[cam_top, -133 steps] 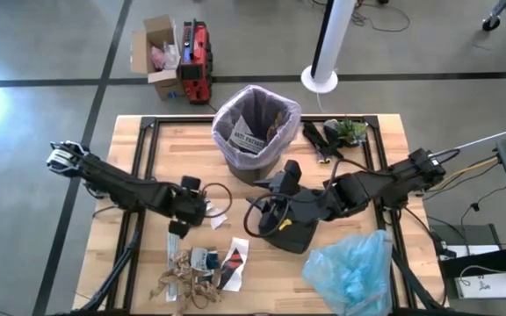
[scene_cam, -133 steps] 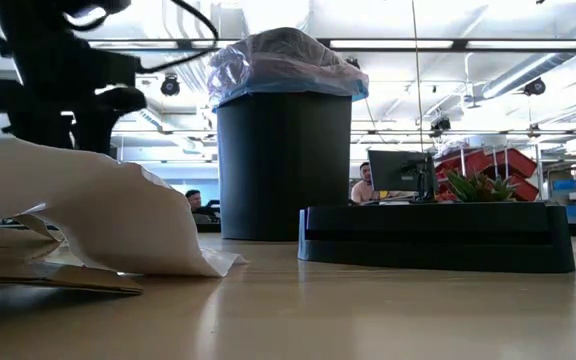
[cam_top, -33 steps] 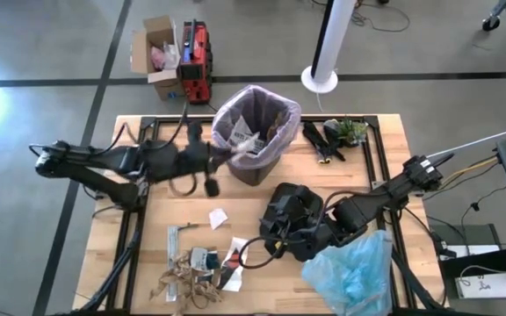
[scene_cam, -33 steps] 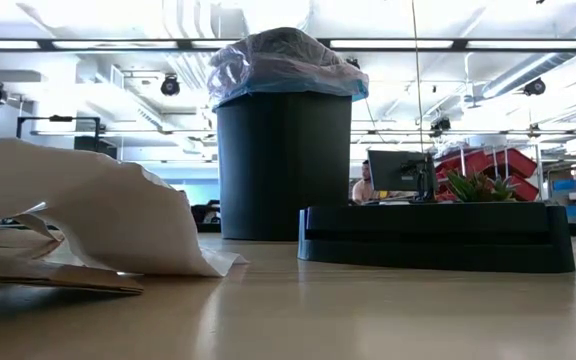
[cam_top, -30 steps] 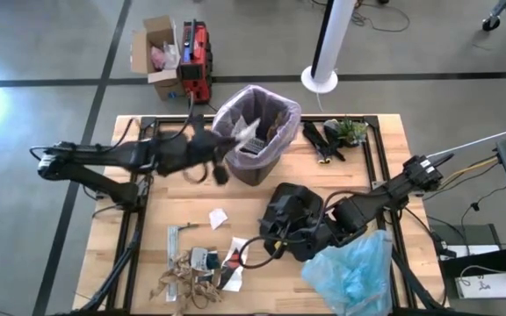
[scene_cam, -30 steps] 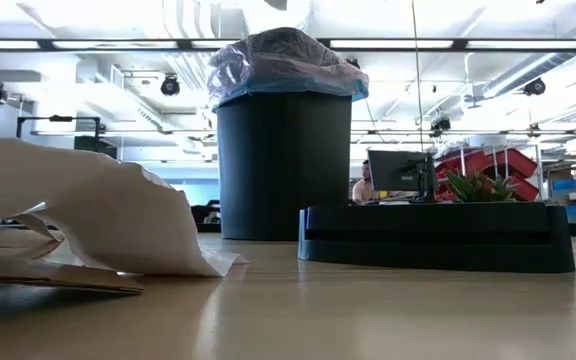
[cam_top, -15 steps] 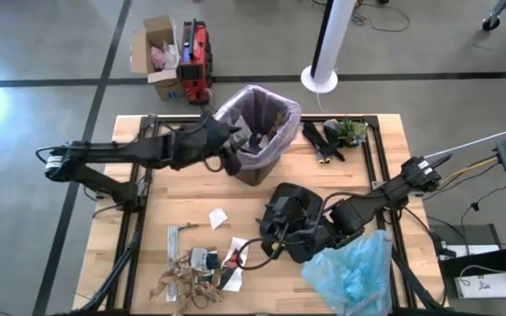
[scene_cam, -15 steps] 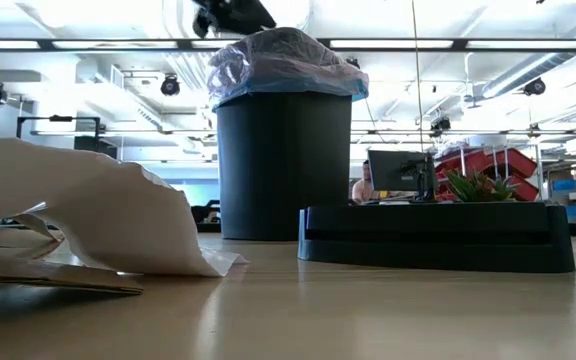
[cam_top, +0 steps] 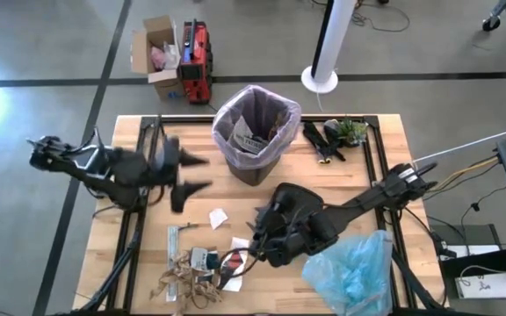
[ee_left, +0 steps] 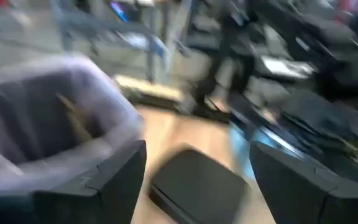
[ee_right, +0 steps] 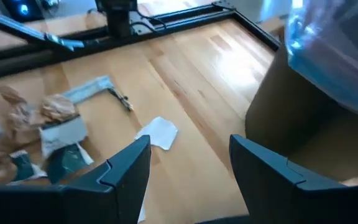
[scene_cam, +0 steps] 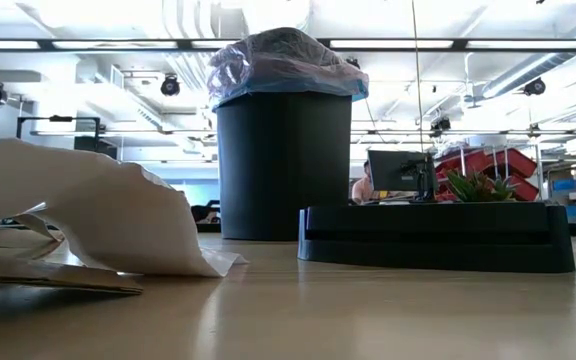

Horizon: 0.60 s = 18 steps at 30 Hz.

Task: Place trash/remove bag and relplace
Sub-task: Put the white paper into the black trash bin

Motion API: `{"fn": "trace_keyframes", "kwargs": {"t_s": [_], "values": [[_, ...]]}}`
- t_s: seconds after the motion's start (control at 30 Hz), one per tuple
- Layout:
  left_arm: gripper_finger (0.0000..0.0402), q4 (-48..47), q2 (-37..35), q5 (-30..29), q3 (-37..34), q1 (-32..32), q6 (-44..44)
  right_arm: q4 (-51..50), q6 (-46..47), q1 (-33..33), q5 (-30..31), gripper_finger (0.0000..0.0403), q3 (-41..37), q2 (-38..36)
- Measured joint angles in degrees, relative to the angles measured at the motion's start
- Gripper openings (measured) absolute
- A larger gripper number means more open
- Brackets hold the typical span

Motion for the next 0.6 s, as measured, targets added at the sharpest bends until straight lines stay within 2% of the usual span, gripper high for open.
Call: {"fn": "trace_keyframes", "kwargs": {"t_s": [0.13,0.37,0.5,0.6], "values": [[0.0275,-2.5,0.9,0.1,-2.7,-8.3,-7.1,3.7,-9.8,-1.6,-8.2,0.0204,0.0,2.1],[0.0261,-5.7,4.7,0.1,-6.7,-17.4,-21.9,7.4,-24.4,-2.0,-31.1,0.0204,0.0,7.5],[0.0253,-6.8,7.6,0.4,-8.9,-20.2,-29.0,7.4,-33.1,-1.3,-36.8,0.0206,0.0,11.7],[0.0247,-7.1,9.7,3.8,-9.8,-21.5,-32.2,7.5,-37.5,-0.8,-37.9,0.0218,0.0,14.9]]}}
